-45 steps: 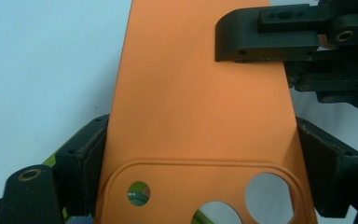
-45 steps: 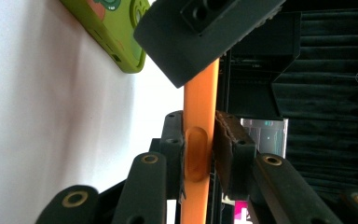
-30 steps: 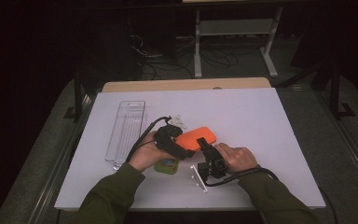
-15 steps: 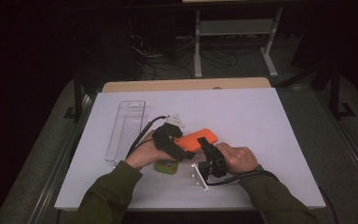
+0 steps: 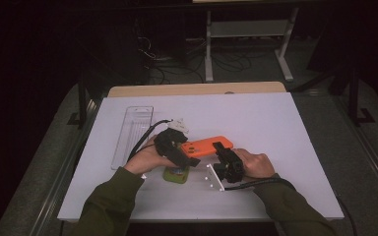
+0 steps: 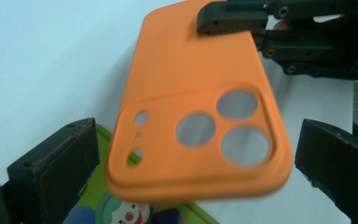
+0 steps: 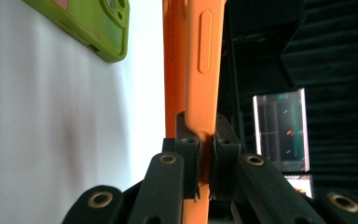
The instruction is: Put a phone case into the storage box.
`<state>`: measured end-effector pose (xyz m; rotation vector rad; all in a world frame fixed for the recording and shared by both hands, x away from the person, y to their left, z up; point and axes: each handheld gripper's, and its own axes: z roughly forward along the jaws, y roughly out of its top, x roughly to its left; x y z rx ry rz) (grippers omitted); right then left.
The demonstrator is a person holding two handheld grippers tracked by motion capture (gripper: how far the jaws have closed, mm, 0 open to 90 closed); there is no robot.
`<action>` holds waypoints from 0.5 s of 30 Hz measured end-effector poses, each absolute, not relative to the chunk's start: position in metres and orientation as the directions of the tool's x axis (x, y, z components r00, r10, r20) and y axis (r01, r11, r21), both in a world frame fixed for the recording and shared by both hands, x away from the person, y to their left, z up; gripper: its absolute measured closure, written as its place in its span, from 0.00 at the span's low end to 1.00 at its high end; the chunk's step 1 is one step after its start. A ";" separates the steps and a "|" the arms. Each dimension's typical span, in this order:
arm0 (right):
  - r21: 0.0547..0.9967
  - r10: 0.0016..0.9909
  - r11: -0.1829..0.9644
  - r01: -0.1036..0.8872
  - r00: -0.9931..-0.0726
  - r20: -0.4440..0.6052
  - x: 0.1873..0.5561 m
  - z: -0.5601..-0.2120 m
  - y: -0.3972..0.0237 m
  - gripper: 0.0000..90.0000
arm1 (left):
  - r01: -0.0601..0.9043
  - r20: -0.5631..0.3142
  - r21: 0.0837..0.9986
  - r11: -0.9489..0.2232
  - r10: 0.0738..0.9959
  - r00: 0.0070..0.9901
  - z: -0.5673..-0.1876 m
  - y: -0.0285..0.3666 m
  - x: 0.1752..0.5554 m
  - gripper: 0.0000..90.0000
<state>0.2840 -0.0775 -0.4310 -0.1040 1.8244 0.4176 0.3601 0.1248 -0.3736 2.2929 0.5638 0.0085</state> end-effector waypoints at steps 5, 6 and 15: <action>0.289 0.193 0.930 -0.229 -0.368 -0.910 0.288 -0.427 -0.083 0.92 | 0.397 -0.161 0.689 -0.606 0.407 0.899 -0.373 0.128 0.361 0.00; 0.311 0.215 0.926 -0.215 -0.378 -0.900 0.288 -0.427 -0.084 0.92 | 0.405 -0.167 0.689 -0.600 0.413 0.895 -0.373 0.128 0.361 0.00; 0.426 0.329 0.892 -0.148 -0.433 -0.839 0.296 -0.417 -0.092 0.92 | 0.401 -0.153 0.697 -0.594 0.423 0.893 -0.372 0.130 0.362 0.00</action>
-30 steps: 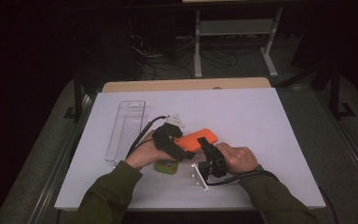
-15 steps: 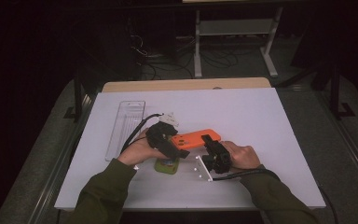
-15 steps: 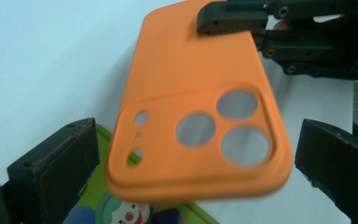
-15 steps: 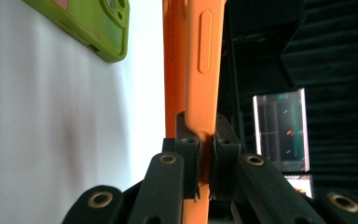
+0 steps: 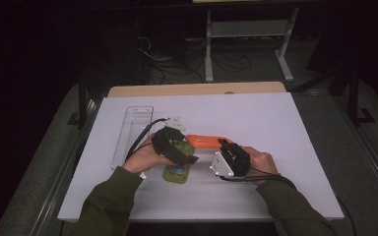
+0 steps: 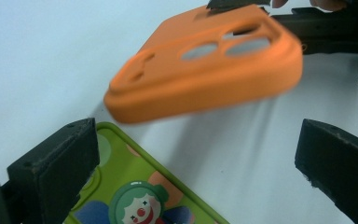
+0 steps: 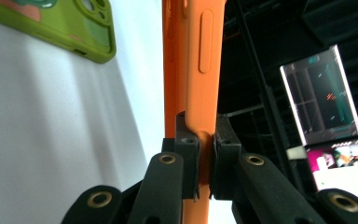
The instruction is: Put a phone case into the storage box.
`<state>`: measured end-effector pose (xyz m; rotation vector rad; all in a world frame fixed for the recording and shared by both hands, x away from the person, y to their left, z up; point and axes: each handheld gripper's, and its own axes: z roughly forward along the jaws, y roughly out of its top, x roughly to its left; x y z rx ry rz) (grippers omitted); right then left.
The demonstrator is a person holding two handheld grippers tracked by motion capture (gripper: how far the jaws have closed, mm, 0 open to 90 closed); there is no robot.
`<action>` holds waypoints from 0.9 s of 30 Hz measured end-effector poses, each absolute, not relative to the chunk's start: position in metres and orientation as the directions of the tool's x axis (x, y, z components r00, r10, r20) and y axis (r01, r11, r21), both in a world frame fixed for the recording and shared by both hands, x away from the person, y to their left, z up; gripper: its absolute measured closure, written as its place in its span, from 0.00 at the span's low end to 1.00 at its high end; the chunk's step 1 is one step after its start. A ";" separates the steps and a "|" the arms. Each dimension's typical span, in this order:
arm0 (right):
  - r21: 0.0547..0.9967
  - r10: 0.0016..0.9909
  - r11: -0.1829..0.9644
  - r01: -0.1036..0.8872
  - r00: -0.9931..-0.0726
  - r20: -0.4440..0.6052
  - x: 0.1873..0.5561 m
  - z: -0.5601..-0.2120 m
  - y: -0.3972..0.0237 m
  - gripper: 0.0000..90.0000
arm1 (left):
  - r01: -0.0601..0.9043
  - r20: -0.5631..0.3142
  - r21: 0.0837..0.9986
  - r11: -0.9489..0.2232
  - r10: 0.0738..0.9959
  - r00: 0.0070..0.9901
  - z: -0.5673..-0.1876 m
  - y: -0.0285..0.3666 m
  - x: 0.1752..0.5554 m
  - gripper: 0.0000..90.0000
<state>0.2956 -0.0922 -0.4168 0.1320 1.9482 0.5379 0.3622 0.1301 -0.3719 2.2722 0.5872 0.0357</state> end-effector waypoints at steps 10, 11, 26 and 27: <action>0.627 0.536 0.779 0.005 -0.524 -0.662 0.306 -0.407 -0.103 0.92 | 0.400 -0.142 0.699 -0.593 0.433 0.890 -0.372 0.130 0.363 0.00; 0.638 0.548 0.770 0.017 -0.530 -0.647 0.307 -0.405 -0.105 0.92 | 0.388 -0.131 0.698 -0.601 0.426 0.895 -0.371 0.131 0.364 0.00; 0.834 0.759 0.483 0.268 -0.603 -0.246 0.322 -0.395 -0.122 0.92 | 0.401 -0.125 0.697 -0.595 0.450 0.884 -0.371 0.132 0.364 0.00; 0.831 0.752 0.487 0.268 -0.613 -0.242 0.324 -0.394 -0.124 0.92 | 0.395 -0.117 0.693 -0.604 0.445 0.888 -0.370 0.133 0.365 0.00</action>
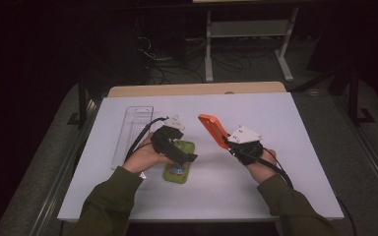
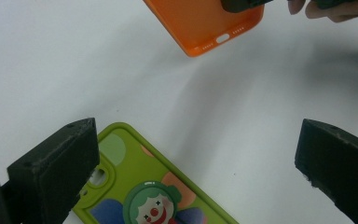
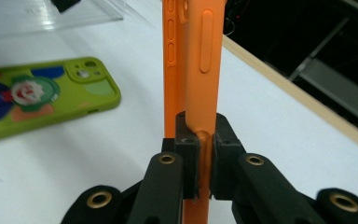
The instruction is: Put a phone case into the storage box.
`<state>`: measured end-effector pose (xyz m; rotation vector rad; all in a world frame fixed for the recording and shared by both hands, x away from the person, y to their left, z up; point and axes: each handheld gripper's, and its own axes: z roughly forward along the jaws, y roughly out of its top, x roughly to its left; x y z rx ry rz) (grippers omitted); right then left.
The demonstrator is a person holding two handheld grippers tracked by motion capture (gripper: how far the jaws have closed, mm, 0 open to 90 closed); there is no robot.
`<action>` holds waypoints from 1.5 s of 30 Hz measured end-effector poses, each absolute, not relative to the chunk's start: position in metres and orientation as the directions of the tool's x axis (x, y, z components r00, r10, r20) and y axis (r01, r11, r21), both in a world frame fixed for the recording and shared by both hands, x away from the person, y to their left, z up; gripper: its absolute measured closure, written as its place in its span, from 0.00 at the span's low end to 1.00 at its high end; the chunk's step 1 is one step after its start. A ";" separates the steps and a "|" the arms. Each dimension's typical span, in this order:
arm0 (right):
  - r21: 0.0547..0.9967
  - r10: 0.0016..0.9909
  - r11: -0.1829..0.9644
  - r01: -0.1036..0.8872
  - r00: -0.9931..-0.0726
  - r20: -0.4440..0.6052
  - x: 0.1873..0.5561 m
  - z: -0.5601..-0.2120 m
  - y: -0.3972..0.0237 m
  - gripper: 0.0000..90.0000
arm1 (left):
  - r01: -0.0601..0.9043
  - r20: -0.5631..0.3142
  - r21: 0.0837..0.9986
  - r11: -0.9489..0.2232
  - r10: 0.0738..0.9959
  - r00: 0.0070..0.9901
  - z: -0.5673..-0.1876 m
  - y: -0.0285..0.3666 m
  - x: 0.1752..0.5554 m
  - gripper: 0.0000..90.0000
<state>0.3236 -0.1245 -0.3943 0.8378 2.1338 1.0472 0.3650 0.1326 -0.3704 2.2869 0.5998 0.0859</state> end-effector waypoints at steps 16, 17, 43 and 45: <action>0.858 0.808 0.221 0.464 -0.580 0.106 0.334 -0.399 -0.138 0.92 | 0.421 -0.120 0.732 -0.537 0.505 0.854 -0.369 0.135 0.368 0.00; 0.858 0.808 0.221 0.464 -0.580 0.105 0.334 -0.399 -0.137 0.92 | 0.431 -0.128 0.736 -0.522 0.518 0.846 -0.369 0.134 0.367 0.00; 0.870 0.810 0.223 0.440 -0.580 0.086 0.328 -0.399 -0.125 0.92 | 0.413 -0.194 0.848 -0.333 0.529 0.826 -0.355 0.111 0.381 0.00; 0.872 0.809 0.230 0.433 -0.582 0.076 0.328 -0.399 -0.123 0.92 | 0.412 -0.203 0.855 -0.315 0.528 0.825 -0.355 0.109 0.382 0.00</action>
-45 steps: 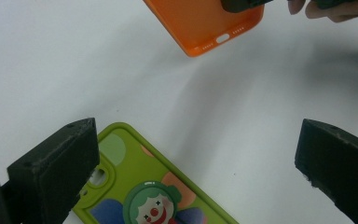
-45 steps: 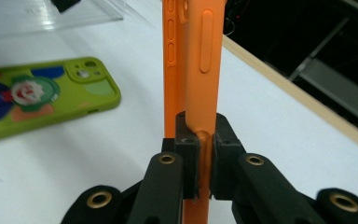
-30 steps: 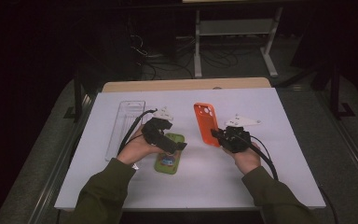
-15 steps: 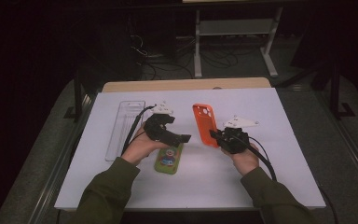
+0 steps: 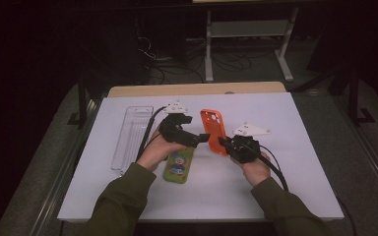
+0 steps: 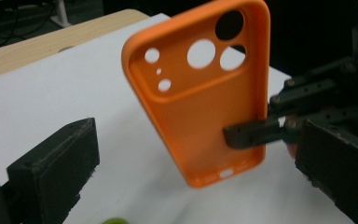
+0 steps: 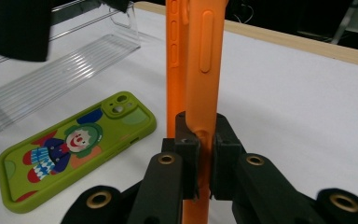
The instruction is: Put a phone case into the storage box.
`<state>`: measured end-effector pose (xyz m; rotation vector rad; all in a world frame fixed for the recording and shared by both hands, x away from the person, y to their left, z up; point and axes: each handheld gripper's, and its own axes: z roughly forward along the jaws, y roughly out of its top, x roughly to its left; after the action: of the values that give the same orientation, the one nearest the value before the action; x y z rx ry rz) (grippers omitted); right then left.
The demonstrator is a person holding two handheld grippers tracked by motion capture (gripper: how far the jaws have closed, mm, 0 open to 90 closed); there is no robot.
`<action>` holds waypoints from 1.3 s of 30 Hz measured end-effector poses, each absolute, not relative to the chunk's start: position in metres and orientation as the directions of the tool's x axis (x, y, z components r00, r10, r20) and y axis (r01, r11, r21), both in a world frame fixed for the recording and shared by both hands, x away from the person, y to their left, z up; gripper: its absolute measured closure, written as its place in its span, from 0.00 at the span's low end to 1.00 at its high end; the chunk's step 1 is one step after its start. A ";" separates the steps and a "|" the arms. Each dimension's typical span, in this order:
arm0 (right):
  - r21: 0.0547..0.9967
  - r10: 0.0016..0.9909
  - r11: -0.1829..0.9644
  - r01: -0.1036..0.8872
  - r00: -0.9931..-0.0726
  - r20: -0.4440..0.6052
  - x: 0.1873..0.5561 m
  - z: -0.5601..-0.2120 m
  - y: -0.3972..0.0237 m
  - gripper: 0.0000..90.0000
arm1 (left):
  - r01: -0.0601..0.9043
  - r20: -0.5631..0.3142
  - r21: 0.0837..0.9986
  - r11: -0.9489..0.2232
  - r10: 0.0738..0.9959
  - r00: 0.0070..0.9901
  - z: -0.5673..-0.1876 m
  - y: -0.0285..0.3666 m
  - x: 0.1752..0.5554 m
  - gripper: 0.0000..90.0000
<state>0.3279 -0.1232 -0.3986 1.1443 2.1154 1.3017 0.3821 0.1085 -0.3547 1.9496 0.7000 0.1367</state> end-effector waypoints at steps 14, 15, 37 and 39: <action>0.880 0.802 0.238 0.410 -0.594 0.060 0.322 -0.397 -0.113 0.92 | 0.400 -0.208 0.870 -0.287 0.522 0.827 -0.358 0.091 0.387 0.00; 0.881 0.802 0.238 0.408 -0.595 0.059 0.322 -0.397 -0.113 0.92 | 0.392 -0.204 0.874 -0.286 0.518 0.831 -0.358 0.090 0.388 0.00; 0.879 0.801 0.252 0.406 -0.597 0.046 0.320 -0.399 -0.108 0.92 | 0.427 -0.248 0.880 -0.209 0.565 0.787 -0.363 0.076 0.388 0.01; 0.876 0.801 0.255 0.409 -0.597 0.045 0.320 -0.400 -0.107 0.92 | 0.426 -0.251 0.882 -0.201 0.566 0.786 -0.363 0.076 0.388 0.03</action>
<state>0.3199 -0.1074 -0.3999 1.1008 2.1216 1.2902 0.3883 0.0762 -0.3625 1.8321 0.7616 0.1522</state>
